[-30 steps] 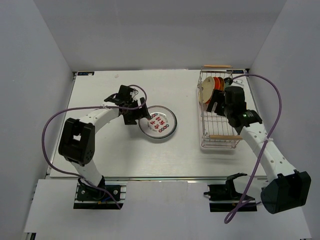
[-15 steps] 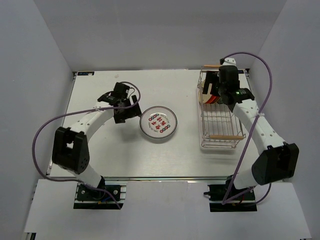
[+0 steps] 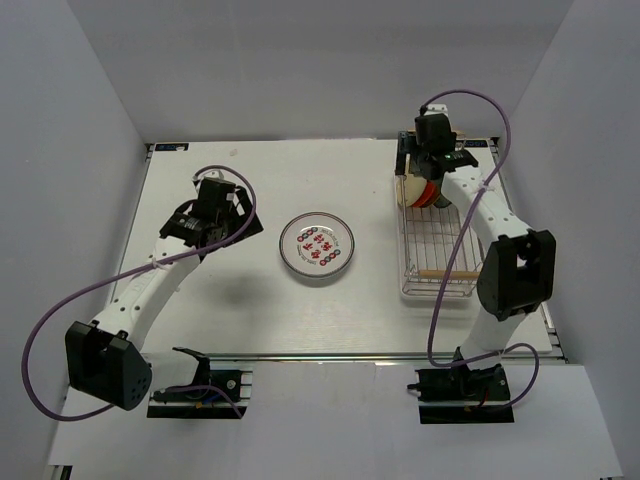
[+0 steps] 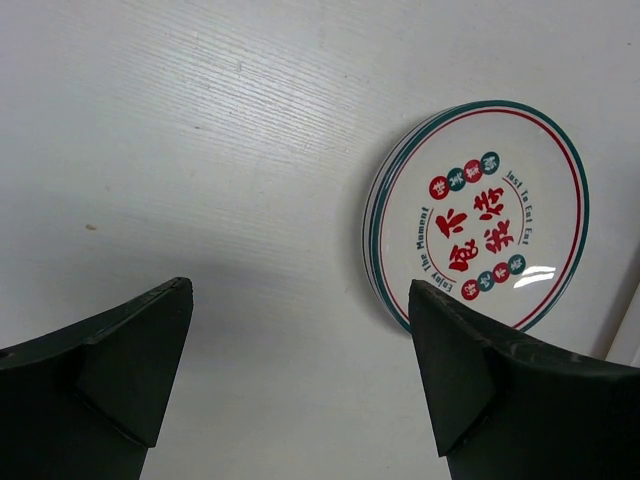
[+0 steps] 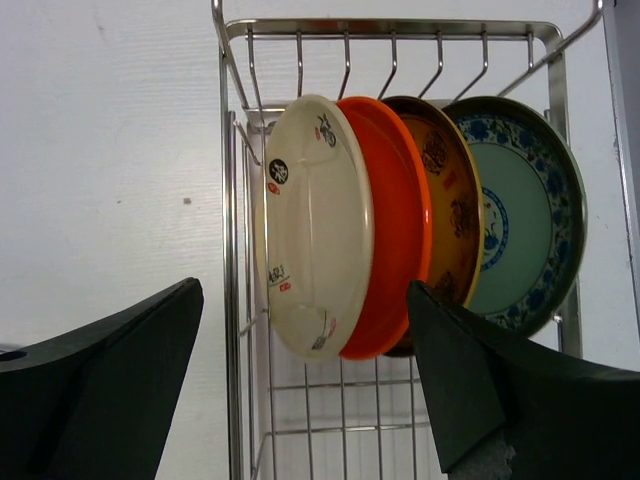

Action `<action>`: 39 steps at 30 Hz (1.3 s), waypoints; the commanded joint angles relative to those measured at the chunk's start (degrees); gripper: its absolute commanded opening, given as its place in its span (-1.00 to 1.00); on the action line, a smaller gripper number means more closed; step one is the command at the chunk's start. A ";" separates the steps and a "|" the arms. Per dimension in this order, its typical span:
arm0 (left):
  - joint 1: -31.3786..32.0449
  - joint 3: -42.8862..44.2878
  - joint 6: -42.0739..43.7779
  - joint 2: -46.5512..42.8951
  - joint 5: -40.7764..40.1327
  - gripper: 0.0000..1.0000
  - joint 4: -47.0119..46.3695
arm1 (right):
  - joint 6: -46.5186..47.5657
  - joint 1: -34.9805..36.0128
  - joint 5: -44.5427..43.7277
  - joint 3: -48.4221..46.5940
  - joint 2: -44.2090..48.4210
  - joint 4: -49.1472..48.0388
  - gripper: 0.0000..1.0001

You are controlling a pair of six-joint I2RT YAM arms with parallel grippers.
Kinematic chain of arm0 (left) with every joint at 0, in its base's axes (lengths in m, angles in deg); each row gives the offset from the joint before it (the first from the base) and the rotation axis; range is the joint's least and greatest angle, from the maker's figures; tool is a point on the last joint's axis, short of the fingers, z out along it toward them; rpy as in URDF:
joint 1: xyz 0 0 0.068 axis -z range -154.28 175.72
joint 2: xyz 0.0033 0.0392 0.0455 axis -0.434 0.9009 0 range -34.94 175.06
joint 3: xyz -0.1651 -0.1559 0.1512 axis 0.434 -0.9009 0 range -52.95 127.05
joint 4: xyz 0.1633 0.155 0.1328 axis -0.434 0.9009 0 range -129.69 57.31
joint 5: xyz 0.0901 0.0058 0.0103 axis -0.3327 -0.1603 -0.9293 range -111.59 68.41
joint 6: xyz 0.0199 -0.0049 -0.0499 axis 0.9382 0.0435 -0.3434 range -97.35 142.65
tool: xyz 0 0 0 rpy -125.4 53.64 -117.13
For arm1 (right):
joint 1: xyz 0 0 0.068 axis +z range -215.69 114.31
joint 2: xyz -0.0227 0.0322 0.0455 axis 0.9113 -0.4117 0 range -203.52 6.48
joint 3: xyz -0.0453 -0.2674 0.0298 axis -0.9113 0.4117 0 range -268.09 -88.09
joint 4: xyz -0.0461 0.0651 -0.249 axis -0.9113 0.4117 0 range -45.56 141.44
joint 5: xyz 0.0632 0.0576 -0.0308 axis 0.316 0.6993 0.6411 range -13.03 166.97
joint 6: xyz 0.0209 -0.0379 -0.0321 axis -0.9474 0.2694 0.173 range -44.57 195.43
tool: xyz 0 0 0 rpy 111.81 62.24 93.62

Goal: Unload the plates from the dish rack

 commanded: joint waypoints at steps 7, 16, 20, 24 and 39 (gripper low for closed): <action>-0.08 -0.98 -0.27 -1.28 -3.48 0.96 -0.43 | -3.59 -1.90 -1.86 -4.88 -4.81 -0.55 0.72; -0.08 -1.33 -0.01 -1.10 -3.57 0.96 -1.22 | -6.14 -4.10 1.65 -3.57 -5.86 -1.33 0.45; -0.08 -1.24 -0.18 -0.84 -3.83 0.96 -0.96 | -6.49 -4.71 3.76 -3.39 -6.74 -1.69 0.26; -0.08 -1.15 -0.18 -1.19 -4.27 0.96 -0.78 | -6.67 -4.89 4.82 -3.56 -7.35 -1.95 0.04; -0.08 -1.15 0.08 -1.54 -3.57 0.96 -1.13 | -1.23 -5.41 4.12 -6.29 -4.46 -0.28 -0.95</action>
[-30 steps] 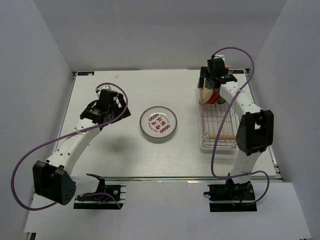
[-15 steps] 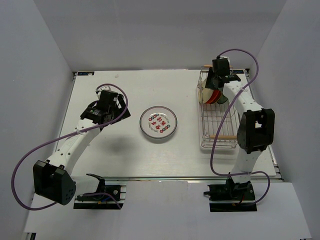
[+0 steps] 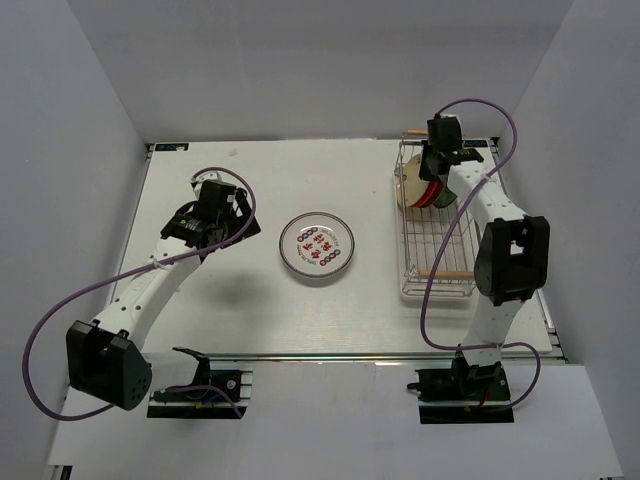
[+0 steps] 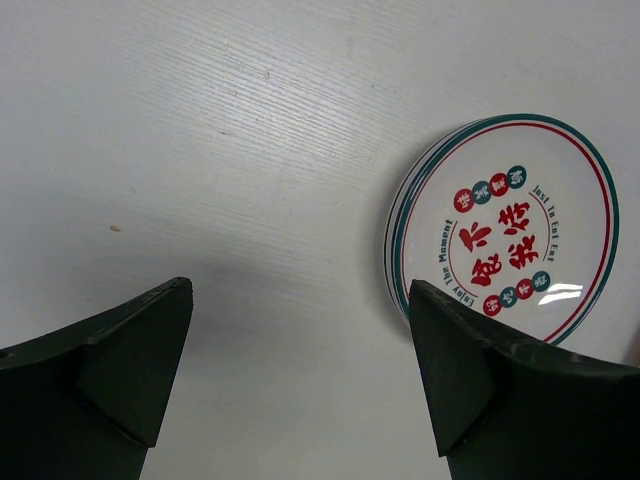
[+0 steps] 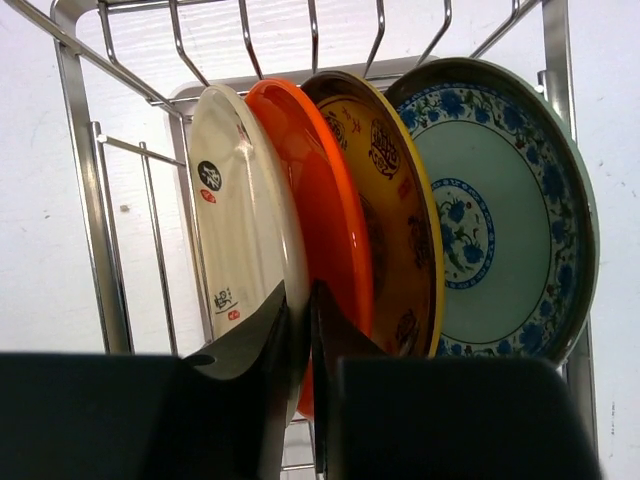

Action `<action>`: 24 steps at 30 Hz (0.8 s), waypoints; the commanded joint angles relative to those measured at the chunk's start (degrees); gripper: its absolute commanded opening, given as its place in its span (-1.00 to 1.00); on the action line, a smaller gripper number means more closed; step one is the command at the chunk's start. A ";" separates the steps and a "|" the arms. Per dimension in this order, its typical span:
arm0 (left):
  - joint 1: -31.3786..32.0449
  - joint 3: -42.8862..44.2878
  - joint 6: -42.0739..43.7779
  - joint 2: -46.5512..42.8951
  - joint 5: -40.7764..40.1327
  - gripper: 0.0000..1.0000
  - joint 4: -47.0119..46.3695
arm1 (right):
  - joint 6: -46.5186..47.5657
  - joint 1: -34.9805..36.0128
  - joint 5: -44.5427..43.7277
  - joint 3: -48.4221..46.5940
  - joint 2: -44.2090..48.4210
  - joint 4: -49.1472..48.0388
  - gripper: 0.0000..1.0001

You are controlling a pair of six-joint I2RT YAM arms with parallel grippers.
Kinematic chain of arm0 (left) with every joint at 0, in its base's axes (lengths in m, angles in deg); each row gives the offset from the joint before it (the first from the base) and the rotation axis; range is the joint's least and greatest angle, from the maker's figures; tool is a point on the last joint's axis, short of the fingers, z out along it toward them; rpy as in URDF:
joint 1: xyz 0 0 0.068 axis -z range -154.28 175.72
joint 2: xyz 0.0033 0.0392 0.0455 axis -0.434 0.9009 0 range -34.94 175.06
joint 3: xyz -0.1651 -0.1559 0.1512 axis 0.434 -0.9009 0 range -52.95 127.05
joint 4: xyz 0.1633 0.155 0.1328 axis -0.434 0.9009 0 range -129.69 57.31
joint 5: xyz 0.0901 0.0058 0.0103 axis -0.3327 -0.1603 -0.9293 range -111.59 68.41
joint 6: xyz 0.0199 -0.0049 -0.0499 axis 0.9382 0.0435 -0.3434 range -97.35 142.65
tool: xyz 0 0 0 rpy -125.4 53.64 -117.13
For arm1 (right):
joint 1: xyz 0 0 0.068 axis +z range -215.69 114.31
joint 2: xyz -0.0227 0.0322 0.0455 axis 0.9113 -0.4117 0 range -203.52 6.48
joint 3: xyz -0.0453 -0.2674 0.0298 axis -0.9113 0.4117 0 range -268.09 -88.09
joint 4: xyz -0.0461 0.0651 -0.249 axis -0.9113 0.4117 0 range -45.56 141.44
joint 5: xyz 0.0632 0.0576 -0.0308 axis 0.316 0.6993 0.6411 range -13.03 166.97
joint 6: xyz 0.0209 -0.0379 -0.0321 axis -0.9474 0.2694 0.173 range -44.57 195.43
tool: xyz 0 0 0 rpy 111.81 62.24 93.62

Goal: Unload the plates from the dish rack

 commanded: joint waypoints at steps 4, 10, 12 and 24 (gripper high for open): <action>-0.08 0.38 0.34 -2.05 1.38 0.96 -1.88 | 3.59 0.36 -0.87 -5.40 5.89 -0.93 -1.00; -0.08 0.20 0.78 -3.71 4.54 0.96 -3.90 | 5.70 0.53 -1.40 -6.28 12.38 -1.20 -1.00; -0.08 0.38 0.96 -3.98 5.77 0.96 -4.25 | 6.23 0.53 -1.84 -5.67 14.33 -2.33 -1.00; -0.08 -1.73 4.82 -6.80 22.11 0.96 -14.53 | -0.87 0.97 31.44 12.60 30.58 -7.34 -1.00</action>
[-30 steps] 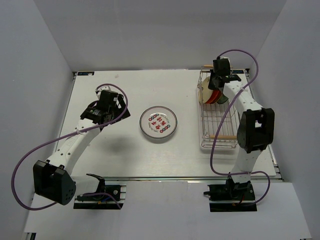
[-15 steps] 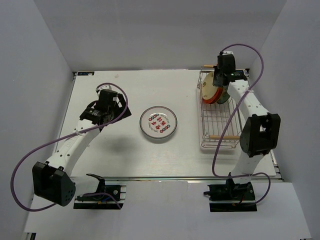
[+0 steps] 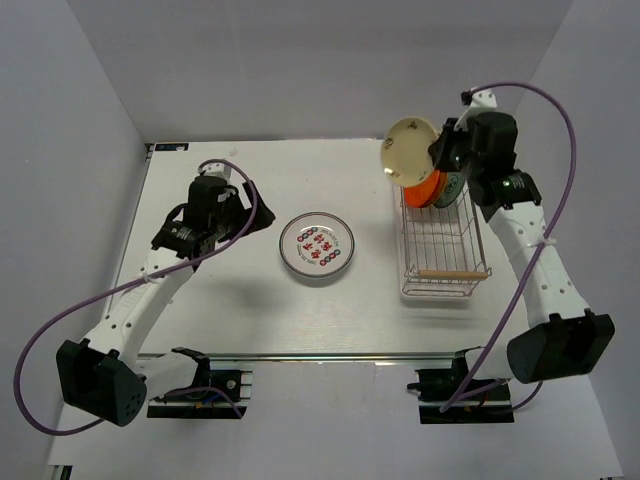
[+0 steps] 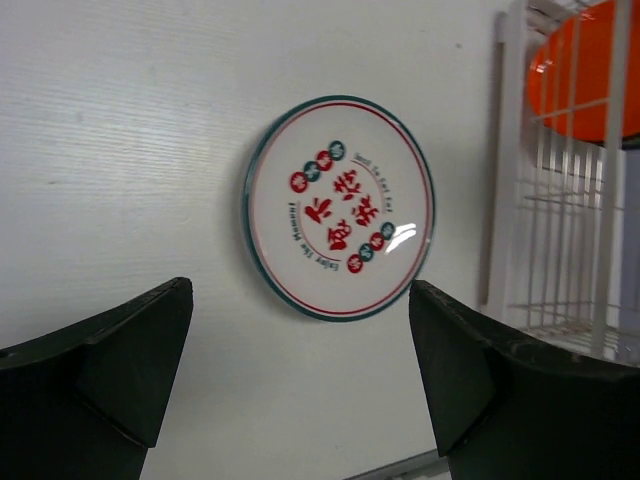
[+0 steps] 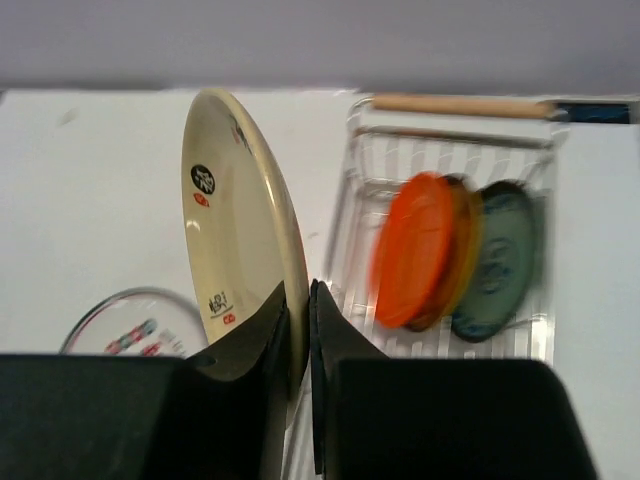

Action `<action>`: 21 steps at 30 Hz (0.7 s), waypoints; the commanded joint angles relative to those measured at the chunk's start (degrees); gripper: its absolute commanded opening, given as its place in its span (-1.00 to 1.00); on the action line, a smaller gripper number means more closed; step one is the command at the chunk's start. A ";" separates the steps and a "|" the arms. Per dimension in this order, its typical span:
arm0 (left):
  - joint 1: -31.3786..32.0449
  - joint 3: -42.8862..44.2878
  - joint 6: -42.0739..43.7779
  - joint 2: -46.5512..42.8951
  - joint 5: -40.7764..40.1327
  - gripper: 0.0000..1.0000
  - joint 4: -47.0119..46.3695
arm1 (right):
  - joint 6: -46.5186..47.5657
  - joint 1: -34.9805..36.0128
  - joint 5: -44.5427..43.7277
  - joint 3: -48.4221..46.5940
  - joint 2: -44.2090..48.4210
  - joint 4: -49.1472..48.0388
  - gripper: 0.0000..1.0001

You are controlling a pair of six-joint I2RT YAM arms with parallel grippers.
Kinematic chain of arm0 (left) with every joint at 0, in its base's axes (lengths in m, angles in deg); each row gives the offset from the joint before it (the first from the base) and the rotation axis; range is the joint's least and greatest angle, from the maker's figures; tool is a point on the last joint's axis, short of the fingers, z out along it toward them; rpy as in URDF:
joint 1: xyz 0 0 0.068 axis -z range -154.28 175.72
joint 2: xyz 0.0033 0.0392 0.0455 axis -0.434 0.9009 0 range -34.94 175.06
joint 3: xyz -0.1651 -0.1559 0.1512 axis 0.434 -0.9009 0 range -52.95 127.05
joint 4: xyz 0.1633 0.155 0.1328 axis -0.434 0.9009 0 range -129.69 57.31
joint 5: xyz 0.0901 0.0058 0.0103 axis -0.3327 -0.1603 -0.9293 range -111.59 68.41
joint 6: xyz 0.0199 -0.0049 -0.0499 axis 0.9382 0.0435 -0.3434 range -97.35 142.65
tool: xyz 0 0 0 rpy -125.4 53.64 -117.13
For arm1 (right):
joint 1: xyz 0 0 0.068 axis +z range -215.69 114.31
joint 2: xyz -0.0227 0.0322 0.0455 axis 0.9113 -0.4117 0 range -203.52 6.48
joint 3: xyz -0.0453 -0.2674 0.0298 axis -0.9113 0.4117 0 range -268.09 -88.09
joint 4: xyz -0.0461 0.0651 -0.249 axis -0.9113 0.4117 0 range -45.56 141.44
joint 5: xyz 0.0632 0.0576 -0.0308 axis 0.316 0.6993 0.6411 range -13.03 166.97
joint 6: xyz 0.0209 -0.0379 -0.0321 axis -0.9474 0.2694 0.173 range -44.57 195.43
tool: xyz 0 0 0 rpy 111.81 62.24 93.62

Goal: Unload the plates from the dish rack

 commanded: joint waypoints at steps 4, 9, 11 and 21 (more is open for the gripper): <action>-0.08 -2.17 2.95 -2.31 15.56 0.96 -9.16 | -10.46 1.76 33.83 14.62 2.98 -12.35 -1.00; 0.61 -5.85 2.60 -2.84 21.55 0.96 -13.92 | -17.85 4.75 46.49 22.54 1.67 -20.20 -1.00; 0.62 -6.74 2.25 -2.05 24.01 0.96 -15.94 | -19.34 6.32 52.13 23.33 -0.70 -24.24 -1.00; 1.15 -12.45 -0.92 2.61 34.04 0.71 -25.69 | -22.51 11.95 55.83 23.34 -6.69 -27.86 -1.00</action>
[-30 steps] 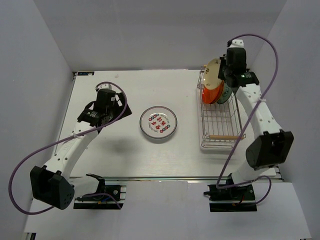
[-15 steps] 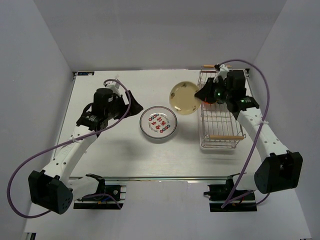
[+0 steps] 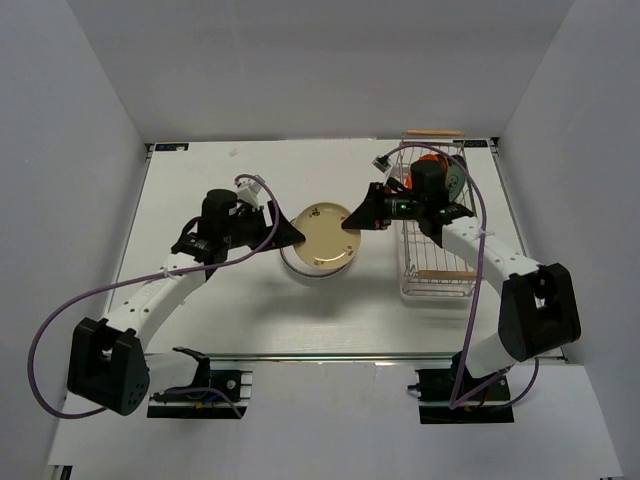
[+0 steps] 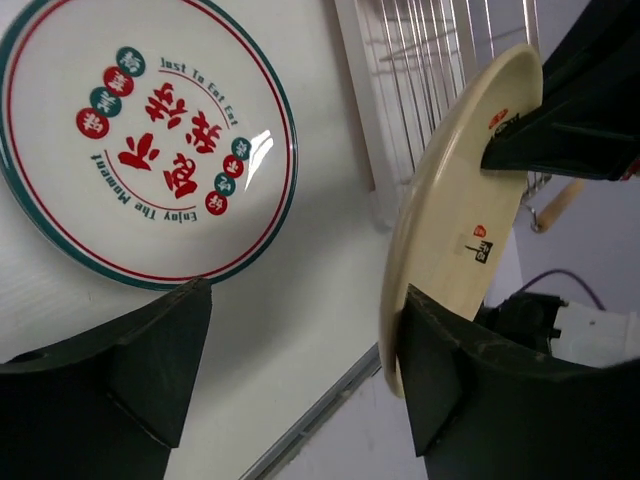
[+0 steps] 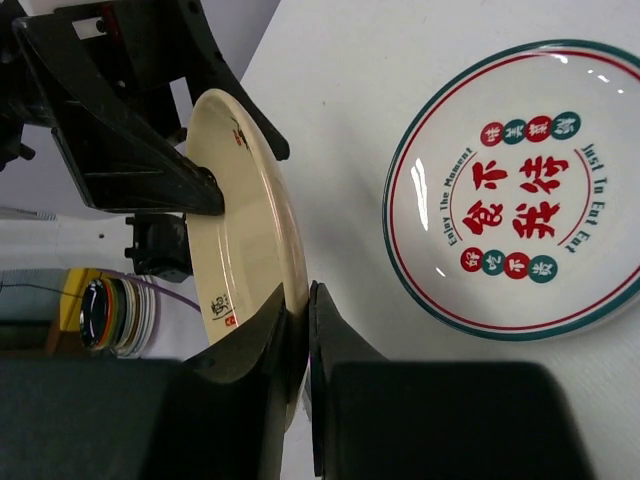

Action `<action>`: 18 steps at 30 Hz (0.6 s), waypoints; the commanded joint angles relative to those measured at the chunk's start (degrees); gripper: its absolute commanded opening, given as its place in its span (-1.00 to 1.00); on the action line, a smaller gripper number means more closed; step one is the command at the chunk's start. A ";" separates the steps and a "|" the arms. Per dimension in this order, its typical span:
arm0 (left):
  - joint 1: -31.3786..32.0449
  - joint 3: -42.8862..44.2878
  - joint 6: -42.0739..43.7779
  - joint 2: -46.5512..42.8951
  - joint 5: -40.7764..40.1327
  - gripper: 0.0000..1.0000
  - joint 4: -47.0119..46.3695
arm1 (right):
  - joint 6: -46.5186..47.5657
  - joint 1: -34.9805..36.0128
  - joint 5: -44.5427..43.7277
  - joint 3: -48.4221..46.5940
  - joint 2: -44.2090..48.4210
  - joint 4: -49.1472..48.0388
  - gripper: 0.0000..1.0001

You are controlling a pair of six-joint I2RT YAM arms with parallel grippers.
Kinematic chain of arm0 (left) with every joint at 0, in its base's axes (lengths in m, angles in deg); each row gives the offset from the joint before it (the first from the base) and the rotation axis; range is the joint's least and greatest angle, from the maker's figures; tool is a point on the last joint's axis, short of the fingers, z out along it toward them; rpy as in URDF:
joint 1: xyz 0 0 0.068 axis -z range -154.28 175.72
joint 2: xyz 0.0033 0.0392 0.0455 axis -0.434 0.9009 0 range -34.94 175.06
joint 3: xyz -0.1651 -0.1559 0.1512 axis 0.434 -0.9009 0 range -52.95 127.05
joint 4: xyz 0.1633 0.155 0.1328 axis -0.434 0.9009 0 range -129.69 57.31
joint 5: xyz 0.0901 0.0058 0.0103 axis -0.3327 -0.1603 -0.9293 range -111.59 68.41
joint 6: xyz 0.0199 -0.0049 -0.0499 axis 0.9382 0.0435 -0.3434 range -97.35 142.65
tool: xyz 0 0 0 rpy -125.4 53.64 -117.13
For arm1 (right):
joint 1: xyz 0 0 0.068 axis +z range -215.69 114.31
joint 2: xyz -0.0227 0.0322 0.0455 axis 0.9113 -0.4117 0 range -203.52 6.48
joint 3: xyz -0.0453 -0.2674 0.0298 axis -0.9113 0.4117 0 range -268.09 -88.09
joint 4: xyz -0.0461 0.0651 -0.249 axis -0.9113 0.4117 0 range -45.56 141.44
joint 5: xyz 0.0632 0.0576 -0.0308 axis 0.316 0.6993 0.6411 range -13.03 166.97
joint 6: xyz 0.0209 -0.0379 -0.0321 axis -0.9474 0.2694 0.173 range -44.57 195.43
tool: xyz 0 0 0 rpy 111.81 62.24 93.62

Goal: Unload the plates from the dish rack

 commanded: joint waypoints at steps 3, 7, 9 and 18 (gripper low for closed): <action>0.28 -0.50 -0.76 1.08 4.65 0.10 -4.70 | -1.46 2.28 4.40 -2.29 -0.64 -4.46 -1.00; 0.28 -0.67 -1.02 0.73 4.38 -0.75 -4.95 | -1.28 2.46 1.51 -1.76 0.07 -3.59 -0.79; -0.33 -0.68 -1.38 0.64 4.47 -1.00 -5.13 | -1.20 2.46 0.89 -1.93 -0.20 -1.84 -0.54; -1.39 2.40 -4.70 -4.27 -19.90 -1.00 5.04 | 7.86 2.02 -25.86 -6.94 4.54 17.15 0.78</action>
